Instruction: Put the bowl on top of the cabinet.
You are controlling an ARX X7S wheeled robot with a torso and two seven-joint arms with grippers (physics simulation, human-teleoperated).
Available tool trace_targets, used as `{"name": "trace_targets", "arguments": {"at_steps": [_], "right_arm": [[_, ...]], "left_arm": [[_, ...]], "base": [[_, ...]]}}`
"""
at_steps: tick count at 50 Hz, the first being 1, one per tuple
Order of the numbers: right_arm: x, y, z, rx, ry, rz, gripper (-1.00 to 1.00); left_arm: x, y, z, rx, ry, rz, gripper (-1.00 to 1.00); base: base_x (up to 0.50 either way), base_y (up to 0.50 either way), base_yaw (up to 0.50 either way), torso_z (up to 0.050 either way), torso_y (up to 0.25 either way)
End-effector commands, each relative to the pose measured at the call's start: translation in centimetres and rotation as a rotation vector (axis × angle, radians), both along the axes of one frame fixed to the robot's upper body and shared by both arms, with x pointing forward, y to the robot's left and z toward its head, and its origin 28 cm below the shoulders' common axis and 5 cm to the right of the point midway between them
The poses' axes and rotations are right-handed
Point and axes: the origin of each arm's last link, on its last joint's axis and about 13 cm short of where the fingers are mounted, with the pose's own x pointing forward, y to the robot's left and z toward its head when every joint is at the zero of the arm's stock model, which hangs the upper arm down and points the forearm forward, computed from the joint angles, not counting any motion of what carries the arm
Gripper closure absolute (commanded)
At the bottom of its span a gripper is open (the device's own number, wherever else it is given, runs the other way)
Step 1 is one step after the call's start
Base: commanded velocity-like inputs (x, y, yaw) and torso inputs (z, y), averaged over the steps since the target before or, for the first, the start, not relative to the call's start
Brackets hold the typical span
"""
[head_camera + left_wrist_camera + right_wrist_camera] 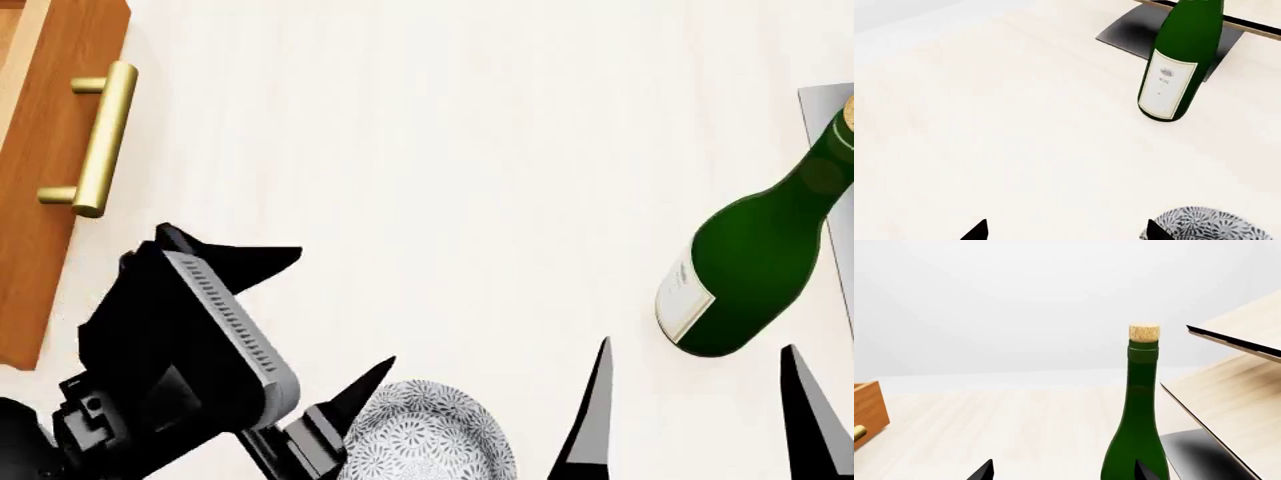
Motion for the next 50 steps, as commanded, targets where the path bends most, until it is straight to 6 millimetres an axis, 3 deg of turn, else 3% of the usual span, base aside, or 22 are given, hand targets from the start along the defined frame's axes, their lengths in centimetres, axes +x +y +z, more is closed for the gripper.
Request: {"name": "trace_targets", "arguments": {"at_steps": [1, 14, 35, 50], "right_arm": [[-0.1, 0.0, 0.1, -0.003, -0.004, 0.001, -1.0], [-0.1, -0.1, 0.1, -0.004, -0.008, 0.0, -1.0], [-0.1, -0.1, 0.1, -0.002, -0.007, 0.003, -1.0], [-0.1, 0.0, 0.0, -0.009, -0.005, 0.013, -1.0]], "left_arm": [[1.3, -1.1, 0.0, 0.282, 0.075, -0.158, -1.0], [2.1, -1.5, -1.0, 0.482, 0.15, -0.226, -1.0], [4.5, -1.0, 0.2, 0.431, 0.128, -0.083, -1.0], [4.8, -1.2, -1.0, 0.463, 0.11, -0.082, -1.0]], "base": [[0.0, 0.0, 0.0, 0.0, 0.0], [0.0, 0.0, 0.0, 0.0, 0.0], [0.0, 0.0, 0.0, 0.0, 0.0], [0.0, 0.0, 0.0, 0.0, -0.003]]}}
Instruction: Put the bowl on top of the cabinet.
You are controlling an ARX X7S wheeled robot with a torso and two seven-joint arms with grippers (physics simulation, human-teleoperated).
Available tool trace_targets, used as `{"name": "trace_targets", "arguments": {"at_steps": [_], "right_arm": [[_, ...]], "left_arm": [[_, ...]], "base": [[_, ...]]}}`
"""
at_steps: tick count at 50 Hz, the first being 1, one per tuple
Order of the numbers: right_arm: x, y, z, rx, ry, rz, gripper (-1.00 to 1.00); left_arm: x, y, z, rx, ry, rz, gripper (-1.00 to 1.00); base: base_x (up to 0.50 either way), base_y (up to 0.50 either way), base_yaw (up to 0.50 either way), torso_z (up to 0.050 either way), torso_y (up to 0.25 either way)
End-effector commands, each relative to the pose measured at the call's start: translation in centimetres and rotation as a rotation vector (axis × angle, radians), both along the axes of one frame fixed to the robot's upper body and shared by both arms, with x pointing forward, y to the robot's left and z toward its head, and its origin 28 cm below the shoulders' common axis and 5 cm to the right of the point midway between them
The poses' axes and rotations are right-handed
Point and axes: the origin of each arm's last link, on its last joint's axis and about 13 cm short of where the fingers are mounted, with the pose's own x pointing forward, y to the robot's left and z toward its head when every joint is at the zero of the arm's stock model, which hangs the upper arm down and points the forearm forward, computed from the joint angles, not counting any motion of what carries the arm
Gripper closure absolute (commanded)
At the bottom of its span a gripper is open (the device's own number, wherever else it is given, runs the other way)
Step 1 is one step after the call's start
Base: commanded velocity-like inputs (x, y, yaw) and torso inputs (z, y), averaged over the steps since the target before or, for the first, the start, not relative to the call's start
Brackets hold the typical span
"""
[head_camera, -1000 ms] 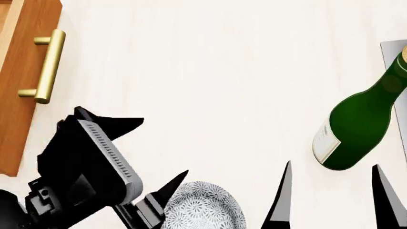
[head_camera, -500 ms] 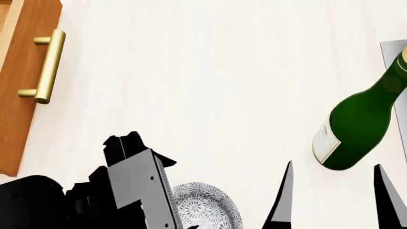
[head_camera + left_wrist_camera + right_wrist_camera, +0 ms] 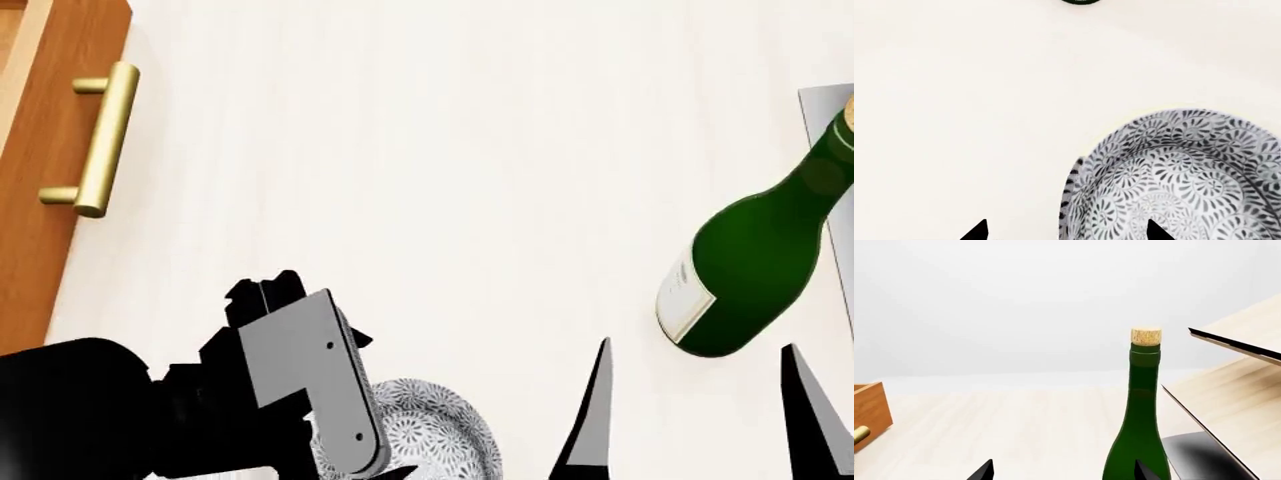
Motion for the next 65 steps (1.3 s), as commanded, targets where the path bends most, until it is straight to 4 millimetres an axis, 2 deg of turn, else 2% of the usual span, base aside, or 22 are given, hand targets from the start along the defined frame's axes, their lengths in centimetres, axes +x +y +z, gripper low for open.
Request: {"name": "trace_targets", "arguments": {"at_steps": [1, 6, 7, 18, 27, 41, 45, 55, 65], "right_arm": [[0.0, 0.1, -0.1, -0.006, 0.001, 0.007, -1.0], [0.0, 0.1, -0.1, -0.007, 0.001, 0.008, -1.0], [0.0, 0.1, -0.1, -0.008, 0.001, 0.007, -1.0], [-0.1, 0.2, -0.1, -0.012, -0.001, 0.011, -1.0], [-0.1, 0.1, 0.0, -0.012, -0.003, 0.009, -1.0], [-0.2, 0.0, 0.0, -0.008, -0.006, 0.007, -1.0], [-0.2, 0.0, 0.1, -0.006, -0.007, 0.006, -1.0], [-0.2, -0.2, 0.2, 0.001, -0.01, 0.001, -1.0], [-0.3, -0.2, 0.4, 0.003, -0.018, -0.001, -1.0]], "left_arm": [[1.2, 0.6, -0.9, 0.073, -0.136, 0.085, -1.0], [1.1, 0.6, -1.2, 0.072, -0.137, 0.069, -1.0], [1.0, 0.6, -1.2, 0.069, -0.141, 0.067, 1.0], [0.8, 0.9, -2.2, 0.109, -0.149, 0.037, 1.0], [0.6, 0.9, -2.0, 0.111, -0.162, 0.018, 1.0], [0.3, 1.7, 2.9, -0.005, -0.25, 0.036, 1.0], [0.1, 2.1, 5.4, -0.047, -0.29, 0.052, 1.0], [-0.7, 3.0, 10.0, -0.095, -0.378, 0.091, 1.0], [-2.0, 3.3, 13.4, -0.129, -0.465, 0.11, 1.0]], "base": [[0.0, 0.0, 0.0, 0.0, 0.0], [0.0, 0.0, 0.0, 0.0, -0.004], [0.0, 0.0, 0.0, 0.0, 0.0], [0.0, 0.0, 0.0, 0.0, -0.004], [0.0, 0.0, 0.0, 0.0, -0.005], [0.0, 0.0, 0.0, 0.0, -0.001], [0.0, 0.0, 0.0, 0.0, 0.0], [0.0, 0.0, 0.0, 0.0, 0.0], [0.0, 0.0, 0.0, 0.0, 0.0]]}}
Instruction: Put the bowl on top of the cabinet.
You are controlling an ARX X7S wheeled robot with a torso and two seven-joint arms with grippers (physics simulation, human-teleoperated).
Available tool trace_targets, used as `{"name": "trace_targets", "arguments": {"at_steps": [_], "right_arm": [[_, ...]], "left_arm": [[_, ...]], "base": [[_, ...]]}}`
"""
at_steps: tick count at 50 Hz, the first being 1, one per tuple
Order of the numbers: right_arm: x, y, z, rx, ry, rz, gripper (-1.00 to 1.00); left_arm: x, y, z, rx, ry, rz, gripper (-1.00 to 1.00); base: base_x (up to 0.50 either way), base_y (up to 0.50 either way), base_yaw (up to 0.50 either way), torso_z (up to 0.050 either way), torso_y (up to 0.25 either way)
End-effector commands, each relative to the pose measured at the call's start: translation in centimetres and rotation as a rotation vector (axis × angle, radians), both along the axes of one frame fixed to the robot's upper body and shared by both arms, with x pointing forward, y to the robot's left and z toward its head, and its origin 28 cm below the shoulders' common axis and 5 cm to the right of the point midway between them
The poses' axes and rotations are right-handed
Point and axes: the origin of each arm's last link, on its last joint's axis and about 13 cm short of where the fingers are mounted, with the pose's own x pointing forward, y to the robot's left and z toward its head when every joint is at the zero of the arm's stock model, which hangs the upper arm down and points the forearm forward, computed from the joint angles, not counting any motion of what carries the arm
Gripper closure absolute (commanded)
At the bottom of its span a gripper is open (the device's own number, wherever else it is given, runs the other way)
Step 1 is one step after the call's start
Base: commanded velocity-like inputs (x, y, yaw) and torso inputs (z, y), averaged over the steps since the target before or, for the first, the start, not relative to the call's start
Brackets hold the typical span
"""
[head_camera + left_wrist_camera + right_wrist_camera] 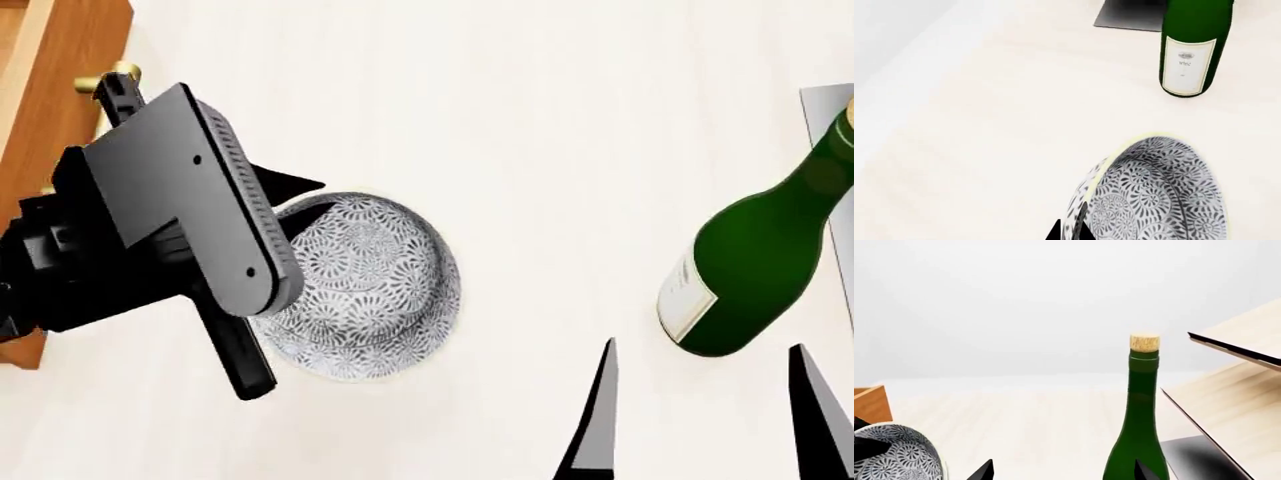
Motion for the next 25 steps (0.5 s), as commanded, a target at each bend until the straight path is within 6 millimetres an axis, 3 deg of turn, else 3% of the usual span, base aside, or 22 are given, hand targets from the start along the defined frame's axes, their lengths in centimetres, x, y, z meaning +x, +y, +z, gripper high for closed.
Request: {"name": "trace_targets", "arguments": {"at_steps": [1, 10, 20, 22, 25], "right_arm": [[-0.1, -0.1, 0.2, 0.004, -0.006, -0.004, -1.0], [-0.2, -0.1, 0.2, 0.003, -0.007, -0.003, -1.0], [-0.1, 0.0, 0.1, 0.001, -0.005, -0.003, -1.0], [-0.1, 0.0, 0.1, 0.001, -0.005, -0.003, -1.0], [-0.1, 0.0, 0.0, 0.0, -0.003, -0.004, -1.0]], "left_arm": [[-1.5, 0.7, 4.9, -0.067, -0.127, 0.029, 1.0], [-1.9, 1.5, 9.0, -0.226, -0.207, 0.113, 1.0], [-0.9, 3.8, 13.2, -0.439, -0.306, 0.28, 1.0], [-0.9, 3.8, 13.2, -0.439, -0.306, 0.28, 1.0], [-0.6, 5.3, 15.1, -0.559, -0.338, 0.38, 1.0]], "base": [[0.0, 0.0, 0.0, 0.0, 0.0], [0.0, 0.0, 0.0, 0.0, 0.0], [0.0, 0.0, 0.0, 0.0, 0.0], [0.0, 0.0, 0.0, 0.0, 0.0], [0.0, 0.0, 0.0, 0.0, 0.0]]}}
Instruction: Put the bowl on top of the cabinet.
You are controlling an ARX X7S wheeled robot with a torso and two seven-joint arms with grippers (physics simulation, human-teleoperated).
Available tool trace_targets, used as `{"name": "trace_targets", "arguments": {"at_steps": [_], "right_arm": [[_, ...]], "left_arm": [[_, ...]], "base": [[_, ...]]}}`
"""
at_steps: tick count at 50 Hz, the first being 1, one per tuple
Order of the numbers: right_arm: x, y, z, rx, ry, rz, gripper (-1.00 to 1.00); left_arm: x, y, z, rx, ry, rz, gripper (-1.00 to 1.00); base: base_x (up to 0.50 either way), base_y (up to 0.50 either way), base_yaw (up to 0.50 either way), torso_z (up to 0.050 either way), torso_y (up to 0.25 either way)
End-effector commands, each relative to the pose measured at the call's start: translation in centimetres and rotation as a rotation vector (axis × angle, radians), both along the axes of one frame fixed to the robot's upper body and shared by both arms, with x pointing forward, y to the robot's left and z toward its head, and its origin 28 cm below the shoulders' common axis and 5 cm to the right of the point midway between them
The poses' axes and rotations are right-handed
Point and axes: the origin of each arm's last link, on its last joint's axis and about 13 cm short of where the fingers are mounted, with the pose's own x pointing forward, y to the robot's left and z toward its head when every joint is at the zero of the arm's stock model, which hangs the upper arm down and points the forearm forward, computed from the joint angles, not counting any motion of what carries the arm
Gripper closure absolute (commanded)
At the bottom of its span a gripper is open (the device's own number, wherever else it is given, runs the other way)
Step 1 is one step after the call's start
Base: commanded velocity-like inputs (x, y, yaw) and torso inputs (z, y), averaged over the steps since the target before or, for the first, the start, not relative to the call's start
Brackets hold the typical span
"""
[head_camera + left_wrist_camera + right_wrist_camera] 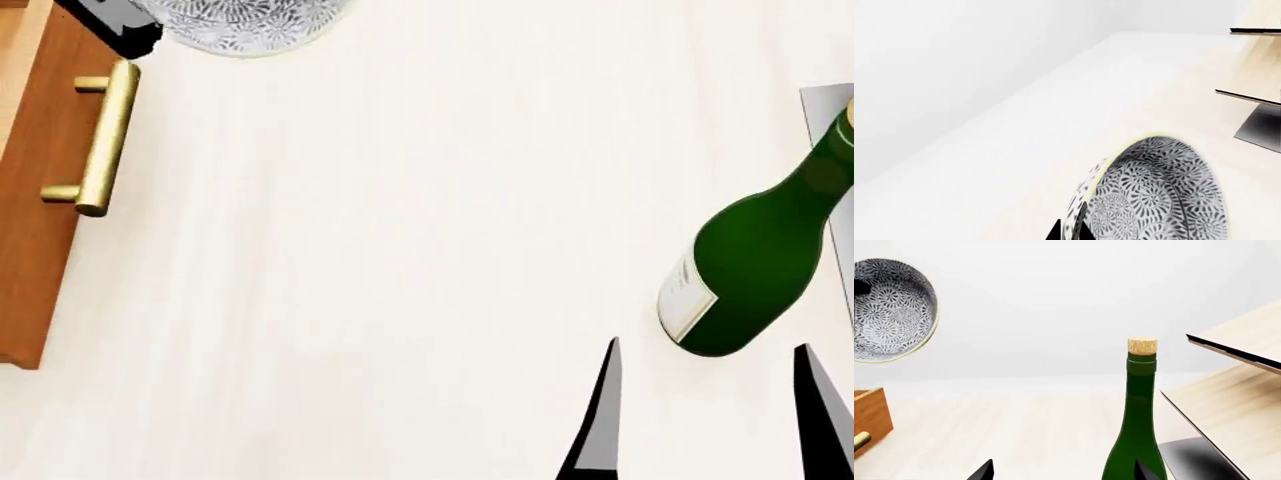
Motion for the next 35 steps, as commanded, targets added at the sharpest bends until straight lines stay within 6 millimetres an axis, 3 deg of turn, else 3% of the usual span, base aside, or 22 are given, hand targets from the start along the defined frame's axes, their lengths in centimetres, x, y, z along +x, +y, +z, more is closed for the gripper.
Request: {"name": "trace_targets", "arguments": {"at_steps": [1, 13, 17, 24, 31, 33, 35], "right_arm": [[0.0, 0.0, -0.1, -0.002, 0.002, -0.001, -1.0], [0.1, 0.0, -0.1, -0.004, 0.004, -0.002, -1.0], [0.1, 0.1, -0.1, -0.005, 0.005, -0.002, -1.0], [0.2, 0.1, -0.2, -0.007, 0.008, -0.003, -1.0], [0.2, 0.1, -0.2, -0.006, 0.009, -0.004, -1.0], [0.1, 0.0, -0.1, -0.005, 0.007, -0.007, -1.0], [0.1, 0.0, -0.1, -0.004, 0.007, -0.006, -1.0]], "left_arm": [[0.1, 2.8, 4.7, -0.263, -0.1, 0.169, 1.0], [0.5, 5.8, 7.0, -0.478, -0.122, 0.267, 1.0], [0.3, 7.4, 8.1, -0.648, -0.13, 0.299, 1.0], [0.4, 9.3, 8.3, -0.728, -0.137, 0.382, 1.0], [0.0, 10.6, 9.0, -0.846, -0.182, 0.44, 1.0], [-0.4, 11.8, 9.5, -1.004, -0.229, 0.515, 1.0], [-0.5, 12.1, 9.5, -1.032, -0.236, 0.54, 1.0]], "base": [[0.0, 0.0, 0.0, 0.0, 0.0], [0.0, 0.0, 0.0, 0.0, 0.0], [0.0, 0.0, 0.0, 0.0, 0.0], [0.0, 0.0, 0.0, 0.0, 0.0], [0.0, 0.0, 0.0, -0.015, 0.244], [0.0, 0.0, 0.0, -0.022, 0.25], [0.0, 0.0, 0.0, -0.022, 0.25]]}}
